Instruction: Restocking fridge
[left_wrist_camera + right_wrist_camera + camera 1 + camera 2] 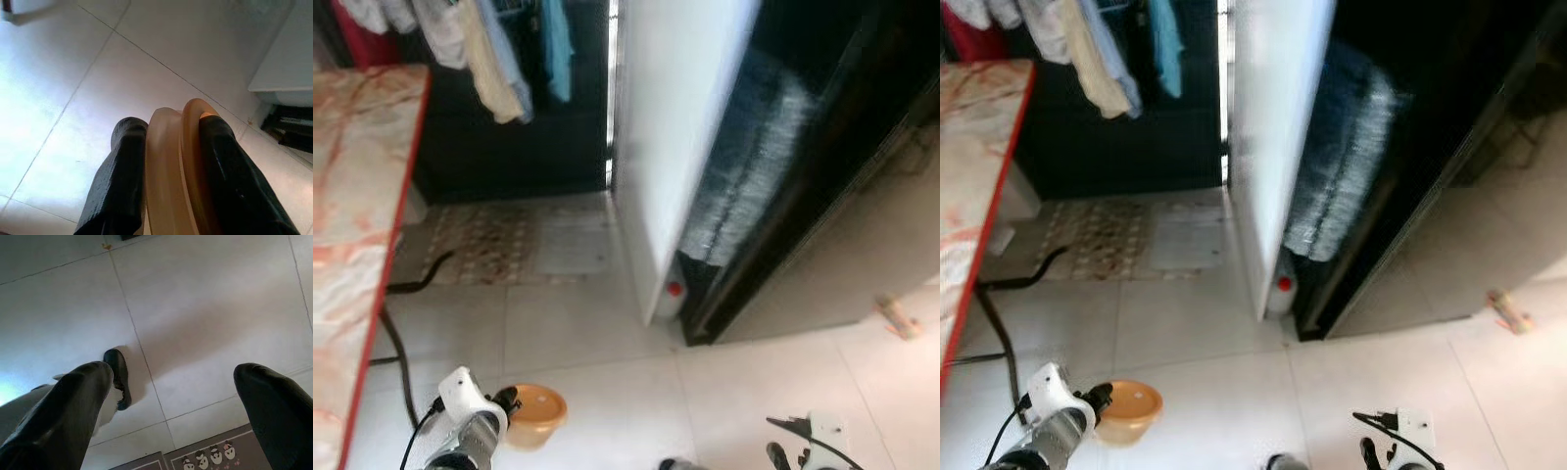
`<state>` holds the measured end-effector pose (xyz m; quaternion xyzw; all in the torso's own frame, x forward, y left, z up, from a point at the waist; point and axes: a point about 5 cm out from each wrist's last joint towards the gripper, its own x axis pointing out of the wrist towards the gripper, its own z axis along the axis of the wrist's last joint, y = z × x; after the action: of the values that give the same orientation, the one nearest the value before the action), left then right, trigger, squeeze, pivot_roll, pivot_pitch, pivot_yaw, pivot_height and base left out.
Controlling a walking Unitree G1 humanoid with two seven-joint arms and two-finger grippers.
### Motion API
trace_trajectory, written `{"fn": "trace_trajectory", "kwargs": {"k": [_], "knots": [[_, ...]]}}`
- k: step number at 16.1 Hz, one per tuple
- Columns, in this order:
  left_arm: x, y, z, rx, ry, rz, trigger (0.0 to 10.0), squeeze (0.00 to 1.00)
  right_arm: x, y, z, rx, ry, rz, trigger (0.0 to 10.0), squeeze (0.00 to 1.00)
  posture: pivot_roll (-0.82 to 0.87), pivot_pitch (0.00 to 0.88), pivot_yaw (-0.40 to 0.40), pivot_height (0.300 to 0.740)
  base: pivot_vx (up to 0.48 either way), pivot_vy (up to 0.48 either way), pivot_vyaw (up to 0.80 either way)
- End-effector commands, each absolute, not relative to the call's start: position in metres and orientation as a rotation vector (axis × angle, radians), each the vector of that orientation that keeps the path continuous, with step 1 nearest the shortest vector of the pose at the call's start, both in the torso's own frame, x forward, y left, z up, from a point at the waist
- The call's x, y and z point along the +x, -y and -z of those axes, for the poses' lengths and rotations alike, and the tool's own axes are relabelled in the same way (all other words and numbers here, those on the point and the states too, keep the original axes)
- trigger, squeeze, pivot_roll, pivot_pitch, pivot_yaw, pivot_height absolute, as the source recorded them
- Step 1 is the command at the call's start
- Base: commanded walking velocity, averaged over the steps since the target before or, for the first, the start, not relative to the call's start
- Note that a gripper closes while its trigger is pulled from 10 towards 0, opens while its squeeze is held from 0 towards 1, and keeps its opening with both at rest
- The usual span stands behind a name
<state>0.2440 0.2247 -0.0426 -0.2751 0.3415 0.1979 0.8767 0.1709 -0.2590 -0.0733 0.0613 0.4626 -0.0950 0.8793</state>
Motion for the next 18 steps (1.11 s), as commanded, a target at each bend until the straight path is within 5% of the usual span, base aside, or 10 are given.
{"fn": "trace_trajectory", "kwargs": {"k": [1, 8, 18], "knots": [[0.234, -0.226, 0.05, -0.584, -0.747, -0.433, 10.0, 0.0, 0.164, 0.26, 0.076, 0.136, -0.977, 0.21, 10.0, 0.0, -0.16, 0.185, -0.024, 0.74, 0.311, 0.0, 0.0], [0.227, -0.226, 0.054, -0.582, -0.77, -0.427, 10.0, 0.0, 0.164, 0.26, 0.076, 0.138, -0.978, 0.216, 10.0, 0.0, -0.17, 0.173, -0.02, 0.74, 0.179, 0.0, 0.0], [0.225, -0.233, 0.053, -0.572, -0.767, -0.437, 10.0, 0.0, 0.162, 0.259, 0.078, 0.126, -1.002, 0.208, 10.0, 0.0, -0.17, 0.169, -0.015, 0.74, 0.0, 0.0, -0.79]]}}
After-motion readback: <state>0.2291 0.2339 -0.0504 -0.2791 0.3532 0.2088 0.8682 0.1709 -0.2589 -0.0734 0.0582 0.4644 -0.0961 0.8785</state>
